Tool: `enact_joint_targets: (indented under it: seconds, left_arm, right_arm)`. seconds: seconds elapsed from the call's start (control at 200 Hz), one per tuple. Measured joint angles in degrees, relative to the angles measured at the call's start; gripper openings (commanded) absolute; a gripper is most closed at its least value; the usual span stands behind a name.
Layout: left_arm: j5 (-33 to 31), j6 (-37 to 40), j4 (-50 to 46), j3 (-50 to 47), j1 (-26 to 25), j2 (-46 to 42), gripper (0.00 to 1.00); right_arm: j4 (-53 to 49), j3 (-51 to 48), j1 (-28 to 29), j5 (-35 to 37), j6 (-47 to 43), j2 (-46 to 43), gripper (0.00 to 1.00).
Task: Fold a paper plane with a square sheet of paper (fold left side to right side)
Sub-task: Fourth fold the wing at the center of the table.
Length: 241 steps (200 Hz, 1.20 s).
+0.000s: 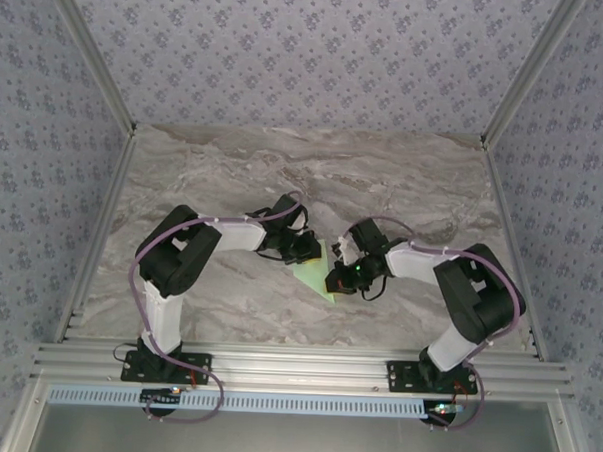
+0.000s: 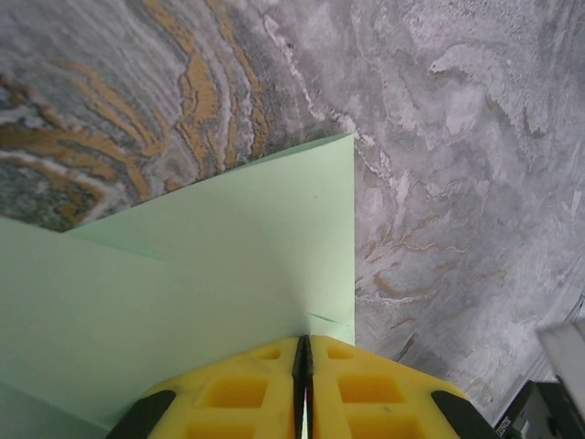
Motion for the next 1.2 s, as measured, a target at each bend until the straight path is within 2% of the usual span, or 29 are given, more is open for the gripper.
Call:
enact_joint_targets:
  seconds: [0.24, 0.545, 0.809, 1.204]
  left_arm:
    - [-1.8, 1.1, -0.5, -1.7, 0.0, -3.0, 0.14]
    - [-1.6, 3.4, 2.1, -6.0, -1.3, -12.7, 0.07]
    - [0.9, 3.8, 5.6, -9.4, -6.0, -11.0, 0.04]
    - [1.3, 3.8, 9.7, -10.1, -6.2, -5.4, 0.02]
  right_arm:
    - [0.2, -0.1, -0.2, 0.5, 0.2, 0.8, 0.0]
    - [0.3, -0.2, -0.2, 0.8, 0.2, 0.8, 0.0]
    - [0.3, -0.2, -0.2, 0.8, 0.2, 0.8, 0.0]
    - [0.0, -0.1, -0.2, 1.1, 0.2, 0.8, 0.0]
